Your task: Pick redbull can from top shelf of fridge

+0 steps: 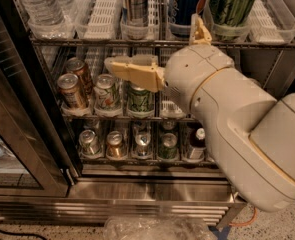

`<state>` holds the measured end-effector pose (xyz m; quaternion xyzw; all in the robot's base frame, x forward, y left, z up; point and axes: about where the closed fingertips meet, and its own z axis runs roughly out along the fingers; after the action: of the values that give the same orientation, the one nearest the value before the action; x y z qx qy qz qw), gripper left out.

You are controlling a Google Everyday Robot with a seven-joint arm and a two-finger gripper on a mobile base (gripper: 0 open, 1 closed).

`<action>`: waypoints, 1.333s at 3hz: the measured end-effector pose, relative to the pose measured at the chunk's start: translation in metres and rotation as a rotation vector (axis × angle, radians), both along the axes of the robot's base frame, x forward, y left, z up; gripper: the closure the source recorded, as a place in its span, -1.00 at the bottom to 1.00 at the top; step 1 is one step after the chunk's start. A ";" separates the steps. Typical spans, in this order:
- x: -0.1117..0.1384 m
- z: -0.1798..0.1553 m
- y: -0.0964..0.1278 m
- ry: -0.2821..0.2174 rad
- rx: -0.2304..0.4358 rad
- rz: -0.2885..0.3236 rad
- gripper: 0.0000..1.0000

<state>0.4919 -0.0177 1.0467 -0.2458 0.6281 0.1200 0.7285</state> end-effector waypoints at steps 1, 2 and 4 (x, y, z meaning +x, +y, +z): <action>0.005 0.002 0.018 0.023 0.047 0.032 -1.00; 0.010 0.004 0.021 0.045 0.106 0.022 -1.00; 0.015 0.003 0.010 0.061 0.119 -0.017 -1.00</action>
Offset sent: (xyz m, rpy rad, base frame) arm 0.0189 0.0573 -0.0213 0.1832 0.0612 0.0167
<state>0.5073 -0.0074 1.0496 -0.1928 0.6439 0.1582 0.7233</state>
